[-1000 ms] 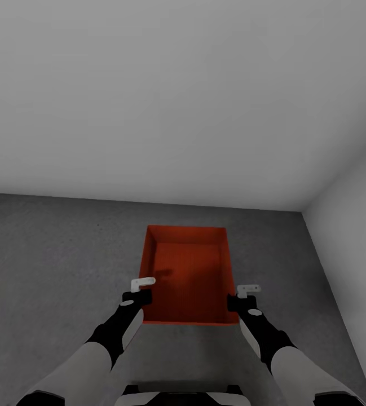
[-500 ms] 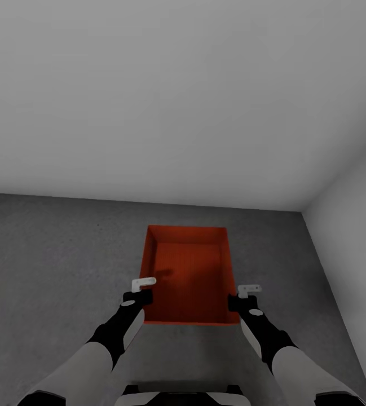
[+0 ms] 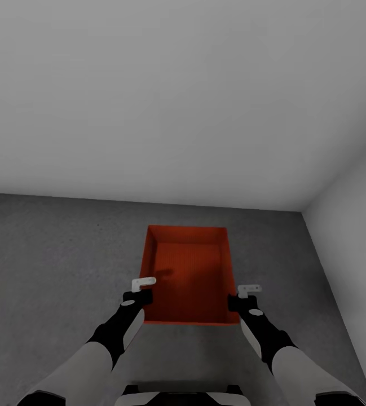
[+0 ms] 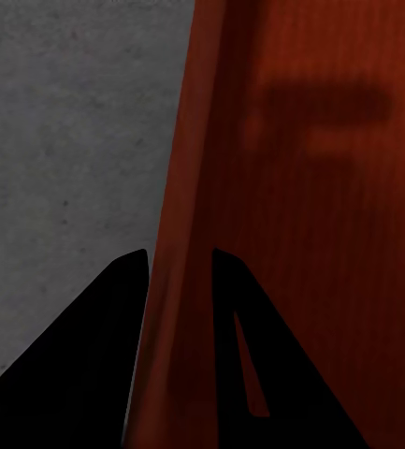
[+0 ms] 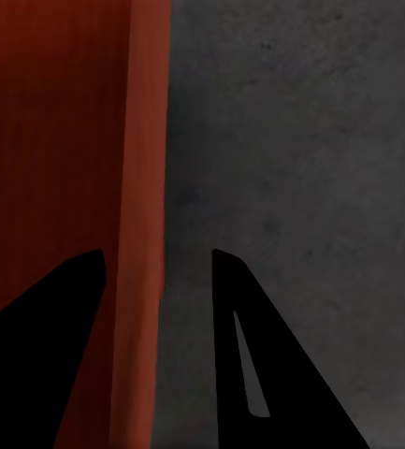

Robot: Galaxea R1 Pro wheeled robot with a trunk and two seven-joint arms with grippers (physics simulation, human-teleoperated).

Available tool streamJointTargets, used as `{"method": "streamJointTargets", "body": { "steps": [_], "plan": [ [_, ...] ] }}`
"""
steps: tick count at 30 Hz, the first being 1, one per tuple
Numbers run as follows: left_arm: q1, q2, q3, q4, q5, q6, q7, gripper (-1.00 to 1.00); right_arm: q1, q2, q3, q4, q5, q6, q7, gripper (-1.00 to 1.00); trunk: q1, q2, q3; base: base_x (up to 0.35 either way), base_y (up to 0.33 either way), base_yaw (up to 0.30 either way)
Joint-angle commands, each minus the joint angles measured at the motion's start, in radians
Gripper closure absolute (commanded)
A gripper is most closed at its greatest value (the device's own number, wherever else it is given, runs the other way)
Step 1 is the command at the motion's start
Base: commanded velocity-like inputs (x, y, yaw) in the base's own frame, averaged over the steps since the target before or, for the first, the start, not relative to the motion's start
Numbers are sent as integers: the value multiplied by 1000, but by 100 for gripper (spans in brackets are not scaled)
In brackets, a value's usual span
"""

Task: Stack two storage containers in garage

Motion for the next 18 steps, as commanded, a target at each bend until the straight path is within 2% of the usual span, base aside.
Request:
{"method": "streamJointTargets", "body": {
  "steps": [1, 9, 18],
  "plan": [
    [-1, 20, 51, -4, -15, -38, 38, 100, 0, -19, -71, 1, 3, 2, -35, 100, 0, -1, -1, 0, 0, 0],
    [-1, 22, 51, -3, -15, -37, 38, 100, 0, -19, -71, 1, 3, 4, -35, 100, 0, -1, -1, 0, 0, 0],
    [-1, 21, 51, -6, -15, -33, 38, 100, 0, -19, -72, 1, 3, 4, -35, 100, 35, -64, -29, 0, 0, 0]
  ]
}}
